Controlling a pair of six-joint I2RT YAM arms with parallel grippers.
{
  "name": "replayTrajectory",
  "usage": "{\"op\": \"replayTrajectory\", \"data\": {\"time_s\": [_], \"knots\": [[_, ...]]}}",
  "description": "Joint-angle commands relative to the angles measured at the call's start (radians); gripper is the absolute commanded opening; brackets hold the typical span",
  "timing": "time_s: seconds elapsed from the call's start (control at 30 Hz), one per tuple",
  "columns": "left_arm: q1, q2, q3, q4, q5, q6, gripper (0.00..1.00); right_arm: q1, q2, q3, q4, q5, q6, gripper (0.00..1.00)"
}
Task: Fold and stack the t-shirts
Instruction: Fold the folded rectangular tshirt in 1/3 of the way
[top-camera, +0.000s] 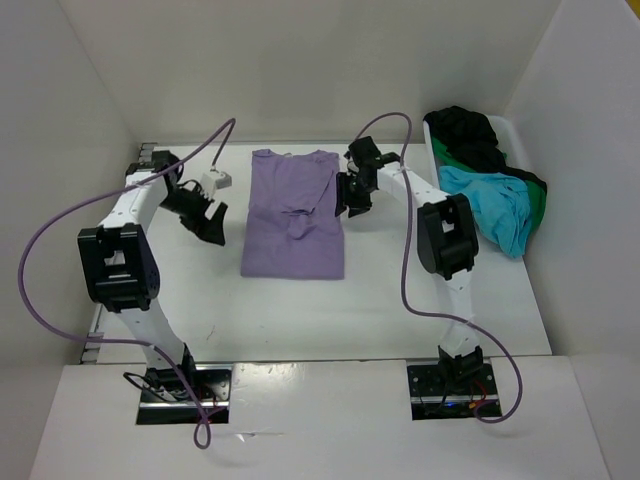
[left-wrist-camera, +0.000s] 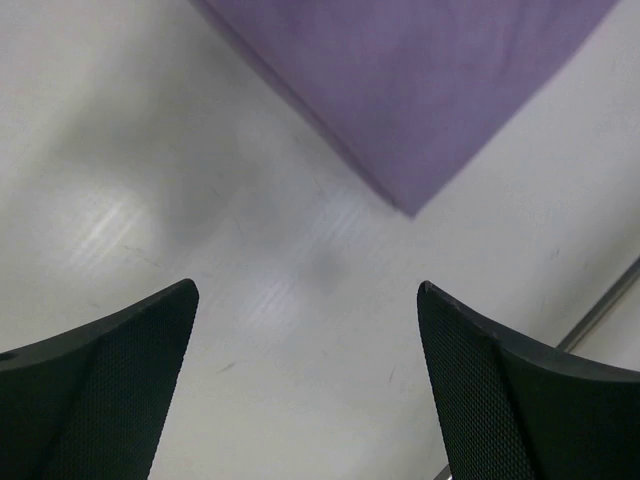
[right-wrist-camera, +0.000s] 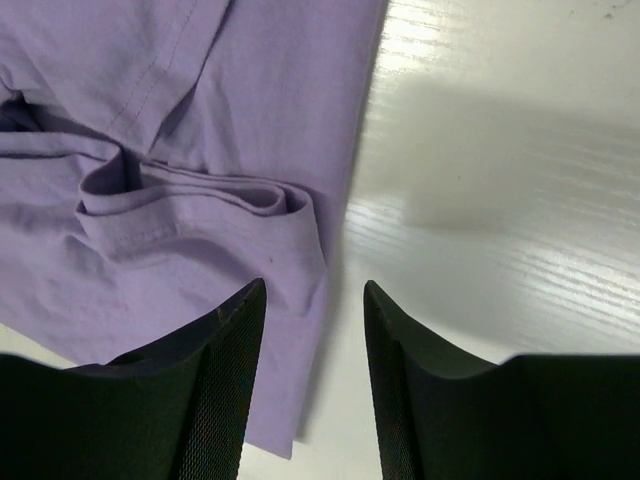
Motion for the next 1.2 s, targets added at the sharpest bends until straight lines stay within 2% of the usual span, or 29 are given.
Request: {"op": "replayTrajectory", "data": {"time_s": [0.0, 0.3, 0.43, 0.7, 0.83, 0.97, 1.17], "knots": [[-0.096, -0.030, 0.141, 0.115, 0.057, -0.186, 0.97, -0.007, -0.101, -0.021, 0.058, -0.009, -0.017, 0.50], [-0.210, 0.138, 0.256, 0.289, -0.110, -0.355, 0.98, -0.007, -0.038, -0.009, 0.069, -0.036, -0.017, 0.51], [-0.210, 0.180, 0.265, 0.350, -0.176, -0.387, 0.98, -0.007, -0.018, 0.011, 0.069, -0.036, -0.017, 0.51], [-0.210, 0.250, 0.256, 0.407, -0.179, -0.407, 0.98, 0.014, 0.022, 0.031, 0.060, -0.006, -0.028, 0.51], [-0.247, 0.260, 0.244, 0.418, -0.147, -0.407, 0.98, 0.014, 0.042, 0.031, 0.060, -0.006, -0.019, 0.51], [-0.277, 0.269, 0.198, 0.441, -0.150, -0.407, 0.92, 0.024, 0.051, 0.031, 0.060, -0.016, -0.009, 0.51], [-0.244, 0.278, 0.198, 0.461, -0.210, -0.429, 0.69, 0.033, 0.051, 0.040, 0.069, -0.016, 0.000, 0.49]]}}
